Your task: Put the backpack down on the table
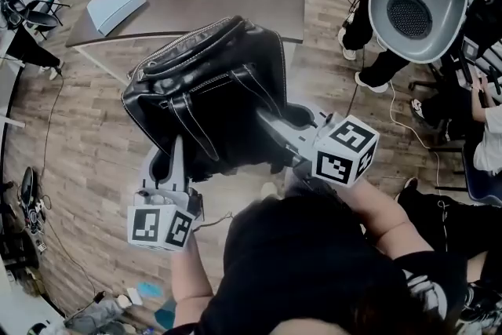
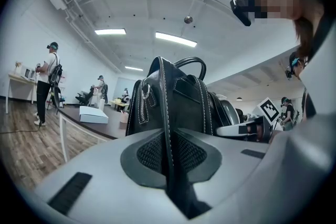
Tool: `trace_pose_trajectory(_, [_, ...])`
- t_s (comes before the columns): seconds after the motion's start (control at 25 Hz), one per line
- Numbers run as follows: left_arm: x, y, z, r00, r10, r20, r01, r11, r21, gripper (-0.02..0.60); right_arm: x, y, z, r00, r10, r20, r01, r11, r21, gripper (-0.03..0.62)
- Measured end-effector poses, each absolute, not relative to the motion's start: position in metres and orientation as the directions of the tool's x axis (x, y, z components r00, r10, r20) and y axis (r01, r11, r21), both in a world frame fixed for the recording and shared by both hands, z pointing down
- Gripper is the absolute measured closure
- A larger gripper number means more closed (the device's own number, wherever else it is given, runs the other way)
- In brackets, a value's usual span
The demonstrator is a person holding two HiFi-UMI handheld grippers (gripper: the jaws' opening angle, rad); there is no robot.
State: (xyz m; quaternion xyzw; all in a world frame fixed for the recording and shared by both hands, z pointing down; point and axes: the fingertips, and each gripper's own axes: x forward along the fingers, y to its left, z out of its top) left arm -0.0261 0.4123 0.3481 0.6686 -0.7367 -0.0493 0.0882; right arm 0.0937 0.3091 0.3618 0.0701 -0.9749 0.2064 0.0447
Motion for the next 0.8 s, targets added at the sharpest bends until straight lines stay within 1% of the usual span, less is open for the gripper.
trace_pose_trajectory(0.24, [-0.032,0.4,0.346,-0.087,-0.994,0.065,-0.975,0.099,0.198,0.523,0.089,0.298,0.356,-0.986,-0.114,0.118,-0.153,0.905,-0.398,0.488])
trace_pose_trajectory(0.44, [-0.044,0.379,0.339,-0.109,-0.992,0.059,-0.976,0.118,0.184,0.523,0.077,0.28,0.349,-0.992,-0.095,0.088,-0.123,0.905,-0.407,0.488])
trace_pose_trajectory(0.8, [-0.091,0.304,0.314,-0.171,-0.982,0.08,-0.974,0.181,0.139,0.523,0.031,0.207,0.329,-0.998,-0.025,0.053,-0.047,0.883,-0.468,0.488])
